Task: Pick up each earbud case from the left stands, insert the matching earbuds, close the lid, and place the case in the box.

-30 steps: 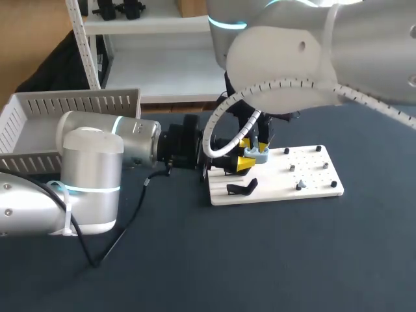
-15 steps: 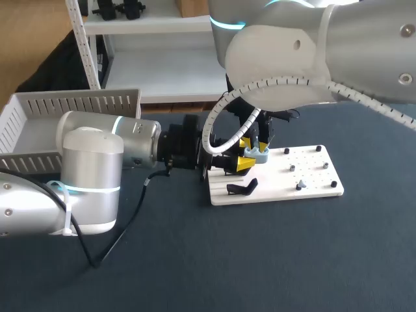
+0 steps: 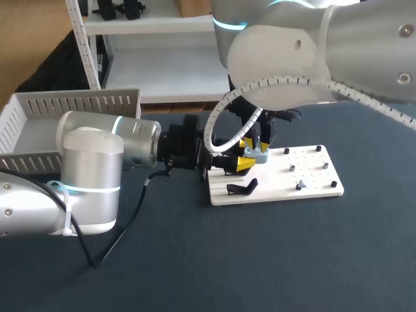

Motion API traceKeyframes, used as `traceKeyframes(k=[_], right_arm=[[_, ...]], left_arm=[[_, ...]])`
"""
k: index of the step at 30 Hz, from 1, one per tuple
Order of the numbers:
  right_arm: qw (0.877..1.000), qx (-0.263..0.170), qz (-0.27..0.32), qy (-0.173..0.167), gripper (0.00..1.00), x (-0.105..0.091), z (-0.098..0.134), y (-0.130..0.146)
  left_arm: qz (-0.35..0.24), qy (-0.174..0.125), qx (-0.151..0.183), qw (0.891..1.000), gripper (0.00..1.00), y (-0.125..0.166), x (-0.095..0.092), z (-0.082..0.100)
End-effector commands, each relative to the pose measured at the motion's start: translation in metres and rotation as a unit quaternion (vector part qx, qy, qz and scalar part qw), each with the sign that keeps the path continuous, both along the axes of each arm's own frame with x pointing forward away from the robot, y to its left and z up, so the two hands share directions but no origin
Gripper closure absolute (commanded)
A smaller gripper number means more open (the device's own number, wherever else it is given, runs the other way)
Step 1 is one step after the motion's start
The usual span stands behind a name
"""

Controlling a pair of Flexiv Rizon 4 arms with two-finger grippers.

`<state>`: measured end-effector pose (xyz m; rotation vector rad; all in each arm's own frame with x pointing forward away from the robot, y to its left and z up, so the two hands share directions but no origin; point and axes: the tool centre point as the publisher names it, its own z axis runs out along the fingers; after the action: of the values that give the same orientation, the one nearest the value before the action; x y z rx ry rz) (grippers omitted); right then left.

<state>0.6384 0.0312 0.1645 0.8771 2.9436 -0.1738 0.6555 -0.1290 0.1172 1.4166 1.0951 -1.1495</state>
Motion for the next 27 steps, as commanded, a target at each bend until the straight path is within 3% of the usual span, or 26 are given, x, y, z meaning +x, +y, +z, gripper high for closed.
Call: traceKeyframes(k=[1,27], right_arm=[[1.000,0.000,0.000,0.002,1.00,0.0013,-0.0003,-0.0012],[1.000,-0.011,-0.002,0.013,1.00,0.0070,-0.0085,-0.0003]], left_arm=[[0.002,-0.001,-0.001,1.000,1.00,0.0001,-0.0010,-0.0007],[0.002,-0.001,-0.001,1.000,1.00,0.0001,-0.0010,-0.0007]])
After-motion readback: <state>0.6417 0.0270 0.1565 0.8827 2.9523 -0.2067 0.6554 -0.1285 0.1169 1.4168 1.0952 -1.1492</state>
